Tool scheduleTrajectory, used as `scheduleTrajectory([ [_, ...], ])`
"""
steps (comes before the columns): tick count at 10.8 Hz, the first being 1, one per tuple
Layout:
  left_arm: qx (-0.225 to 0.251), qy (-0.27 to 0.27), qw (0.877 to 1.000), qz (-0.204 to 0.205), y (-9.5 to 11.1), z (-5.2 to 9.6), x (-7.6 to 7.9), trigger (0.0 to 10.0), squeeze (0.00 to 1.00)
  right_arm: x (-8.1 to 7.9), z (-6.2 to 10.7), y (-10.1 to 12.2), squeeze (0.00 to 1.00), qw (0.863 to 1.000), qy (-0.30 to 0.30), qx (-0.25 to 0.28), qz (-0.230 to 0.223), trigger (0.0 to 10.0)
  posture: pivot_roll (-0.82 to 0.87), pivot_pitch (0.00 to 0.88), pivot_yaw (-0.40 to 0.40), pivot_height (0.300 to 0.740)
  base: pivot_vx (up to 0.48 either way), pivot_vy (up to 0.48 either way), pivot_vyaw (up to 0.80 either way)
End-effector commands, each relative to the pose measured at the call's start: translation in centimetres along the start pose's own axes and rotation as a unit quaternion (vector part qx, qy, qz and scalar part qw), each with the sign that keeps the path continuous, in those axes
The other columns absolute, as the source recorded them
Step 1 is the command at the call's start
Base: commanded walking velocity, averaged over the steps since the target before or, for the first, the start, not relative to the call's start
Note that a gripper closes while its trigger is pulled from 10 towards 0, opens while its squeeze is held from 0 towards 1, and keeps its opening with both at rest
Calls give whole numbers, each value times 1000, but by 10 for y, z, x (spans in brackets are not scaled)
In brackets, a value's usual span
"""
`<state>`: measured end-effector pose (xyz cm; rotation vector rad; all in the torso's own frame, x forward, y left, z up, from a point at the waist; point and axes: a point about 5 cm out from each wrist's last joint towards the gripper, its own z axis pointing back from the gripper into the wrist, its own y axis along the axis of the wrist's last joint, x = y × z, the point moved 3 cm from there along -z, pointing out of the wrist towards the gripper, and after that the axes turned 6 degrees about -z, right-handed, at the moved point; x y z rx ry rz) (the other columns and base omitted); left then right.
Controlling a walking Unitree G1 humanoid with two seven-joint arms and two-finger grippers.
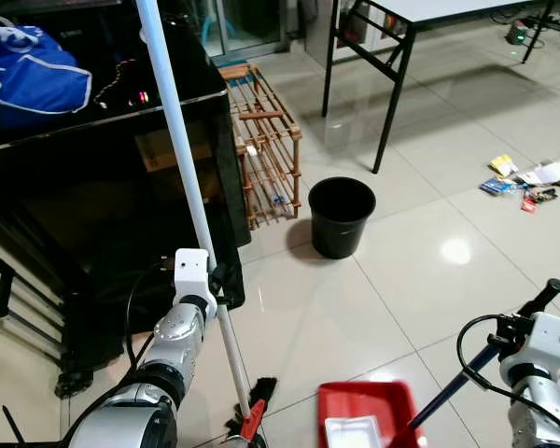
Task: Sweep floor
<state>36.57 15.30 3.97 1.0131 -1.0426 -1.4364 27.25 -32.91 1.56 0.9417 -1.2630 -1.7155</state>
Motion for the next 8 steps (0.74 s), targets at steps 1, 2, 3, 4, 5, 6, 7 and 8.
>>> scheduleTrajectory([
  [1, -9, 1, 1000, -2, -5, 2, -3, 10000, 0, 7, -3, 10, 0, 1000, -1, 13, 2, 10000, -53, 198, 89, 740, 0, 0, 0],
  [2, -9, 0, 1000, -2, -5, 2, -2, 10000, 0, 8, -3, 13, 0, 1000, -2, 17, 1, 10000, -52, 198, 89, 740, 0, 0, 0],
  [3, -9, 0, 1000, -1, -5, 2, -2, 10000, 0, 8, -4, 14, 0, 1000, 0, 20, 0, 10000, -52, 198, 89, 740, 0, 0, 0],
  [4, -9, -1, 1000, -2, -5, 2, -2, 10000, 0, 6, -4, 16, 0, 1000, 10, 24, -5, 10000, -53, 197, 91, 740, 0, 0, 0],
  [5, -8, -1, 1000, -3, -4, 1, -2, 10000, 0, 5, -3, 14, 0, 1000, 22, 20, -8, 10000, -53, 197, 95, 740, 0, 0, 0],
  [6, -7, -2, 1000, -3, -4, 1, -2, 10000, 0, 7, -2, 13, 0, 1000, 24, 16, -5, 10000, -53, 197, 94, 740, 0, 0, 0],
  [7, -7, -1, 1000, -4, -3, 1, -3, 10000, 0, 10, -1, 13, 0, 1000, 20, 17, -5, 10000, -52, 199, 95, 740, 0, 0, 0],
  [8, -7, -1, 1000, -4, -3, 1, -3, 10000, 0, 16, 0, 13, 0, 1000, 8, 17, -9, 10000, -52, 199, 95, 740, 0, 0, 0],
])
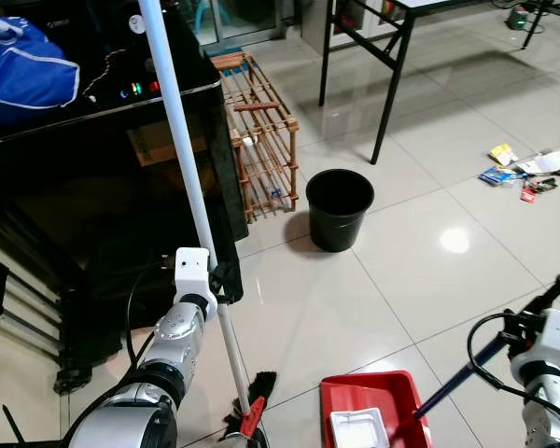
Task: Sweep floor
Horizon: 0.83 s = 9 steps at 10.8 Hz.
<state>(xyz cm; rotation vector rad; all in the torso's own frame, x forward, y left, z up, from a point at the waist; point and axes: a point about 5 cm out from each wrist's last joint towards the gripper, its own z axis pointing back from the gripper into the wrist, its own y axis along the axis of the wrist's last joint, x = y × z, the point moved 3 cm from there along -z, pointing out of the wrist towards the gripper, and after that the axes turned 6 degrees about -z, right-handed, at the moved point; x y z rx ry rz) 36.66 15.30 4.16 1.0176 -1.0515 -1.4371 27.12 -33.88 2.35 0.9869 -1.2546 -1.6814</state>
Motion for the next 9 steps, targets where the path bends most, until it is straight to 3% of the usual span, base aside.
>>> scheduleTrajectory([
  [1, -11, 0, 1000, -4, -5, 2, -3, 10000, 0, 9, 2, 3, 0, 1000, -15, 5, -7, 10000, -53, 203, 97, 740, 0, 0, 0],
  [8, -13, 4, 1000, -2, -7, 3, -6, 10000, 0, -10, 4, -16, 0, 999, -9, -15, -32, 10000, -43, 215, 97, 740, 0, 0, 0],
  [9, -18, 4, 1000, -2, -11, 4, -7, 10000, 0, -19, 4, -21, 0, 999, -2, -19, -35, 10000, -41, 216, 97, 740, 0, 0, 0],
])
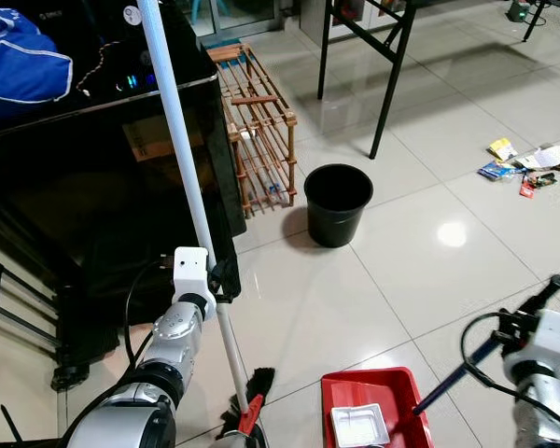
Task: Sweep floor
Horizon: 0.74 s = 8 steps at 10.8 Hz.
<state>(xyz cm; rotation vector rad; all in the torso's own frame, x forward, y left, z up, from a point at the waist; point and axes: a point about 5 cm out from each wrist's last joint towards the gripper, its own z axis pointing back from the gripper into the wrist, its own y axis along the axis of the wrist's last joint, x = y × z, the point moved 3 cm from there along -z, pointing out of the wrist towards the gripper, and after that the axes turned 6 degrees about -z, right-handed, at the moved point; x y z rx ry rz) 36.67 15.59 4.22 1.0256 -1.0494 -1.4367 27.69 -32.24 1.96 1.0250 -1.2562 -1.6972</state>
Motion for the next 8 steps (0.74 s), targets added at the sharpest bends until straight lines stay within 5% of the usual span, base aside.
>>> scheduleTrajectory([
  [1, -28, 4, 1000, -1, -17, 7, -8, 10000, 0, -7, 5, -19, 0, 999, -2, -31, -21, 10000, -41, 217, 96, 740, 0, 0, 0],
  [8, -44, 16, 999, -3, -27, 12, -15, 10000, 0, -18, 6, -25, 0, 999, 8, -38, -28, 10000, -36, 202, 95, 740, 0, 0, 0],
])
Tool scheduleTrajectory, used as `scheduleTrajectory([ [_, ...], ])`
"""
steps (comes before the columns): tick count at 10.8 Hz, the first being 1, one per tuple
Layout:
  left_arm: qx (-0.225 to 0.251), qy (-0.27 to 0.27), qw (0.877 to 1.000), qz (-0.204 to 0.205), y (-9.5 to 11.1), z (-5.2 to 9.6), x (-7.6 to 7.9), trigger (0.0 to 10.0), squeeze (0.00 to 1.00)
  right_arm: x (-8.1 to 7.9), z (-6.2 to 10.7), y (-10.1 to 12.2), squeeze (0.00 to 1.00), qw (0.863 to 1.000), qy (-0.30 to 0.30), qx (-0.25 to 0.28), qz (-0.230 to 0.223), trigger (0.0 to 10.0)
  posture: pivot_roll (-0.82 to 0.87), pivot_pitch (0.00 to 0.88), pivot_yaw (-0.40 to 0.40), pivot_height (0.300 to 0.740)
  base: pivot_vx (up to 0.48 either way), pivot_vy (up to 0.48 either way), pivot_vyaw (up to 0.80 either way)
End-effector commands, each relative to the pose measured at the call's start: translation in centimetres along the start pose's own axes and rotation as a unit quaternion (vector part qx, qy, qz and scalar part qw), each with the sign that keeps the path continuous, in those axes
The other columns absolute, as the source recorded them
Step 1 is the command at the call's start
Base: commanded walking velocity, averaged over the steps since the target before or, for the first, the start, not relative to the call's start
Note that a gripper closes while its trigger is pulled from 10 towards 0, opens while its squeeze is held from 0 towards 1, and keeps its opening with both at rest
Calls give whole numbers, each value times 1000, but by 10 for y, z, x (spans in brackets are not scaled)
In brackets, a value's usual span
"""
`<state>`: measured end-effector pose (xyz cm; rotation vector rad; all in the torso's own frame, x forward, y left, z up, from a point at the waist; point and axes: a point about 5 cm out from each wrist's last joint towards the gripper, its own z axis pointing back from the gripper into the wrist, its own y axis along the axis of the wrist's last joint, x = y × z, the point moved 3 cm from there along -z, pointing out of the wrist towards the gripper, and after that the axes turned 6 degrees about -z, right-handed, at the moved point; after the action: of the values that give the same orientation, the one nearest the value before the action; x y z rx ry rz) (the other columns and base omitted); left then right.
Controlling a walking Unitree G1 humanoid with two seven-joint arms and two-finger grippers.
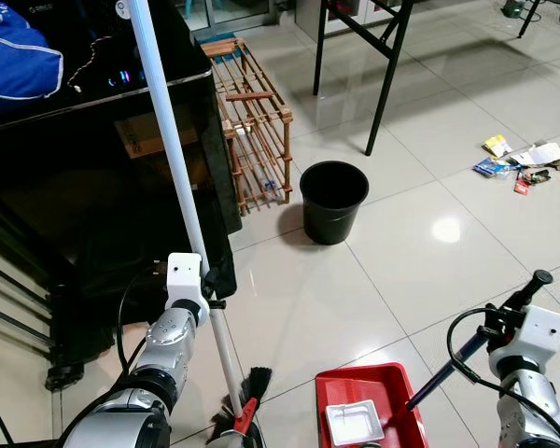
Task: Sweep floor
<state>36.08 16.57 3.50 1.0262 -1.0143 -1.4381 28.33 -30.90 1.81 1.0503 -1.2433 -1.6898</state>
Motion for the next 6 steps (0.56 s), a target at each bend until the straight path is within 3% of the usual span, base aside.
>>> scheduleTrajectory([
  [1, -30, 12, 999, -3, -17, 7, -9, 10000, 0, -4, 8, -22, 0, 999, -2, -41, -23, 10000, -36, 199, 97, 740, 0, 0, 0],
  [3, -28, 31, 999, -8, -18, 8, -18, 10000, 0, -2, 8, -21, 0, 999, -5, -39, -21, 10000, -38, 196, 100, 740, 0, 0, 0],
  [5, -26, 98, 995, -6, -18, 14, -48, 10000, 0, 2, 10, -21, 0, 999, -10, -39, -20, 10000, -38, 190, 104, 740, 0, 0, 0],
  [6, -24, 111, 994, -6, -17, 15, -56, 10000, 0, 2, 10, -22, 0, 999, -10, -39, -20, 10000, -39, 189, 106, 740, 0, 0, 0],
])
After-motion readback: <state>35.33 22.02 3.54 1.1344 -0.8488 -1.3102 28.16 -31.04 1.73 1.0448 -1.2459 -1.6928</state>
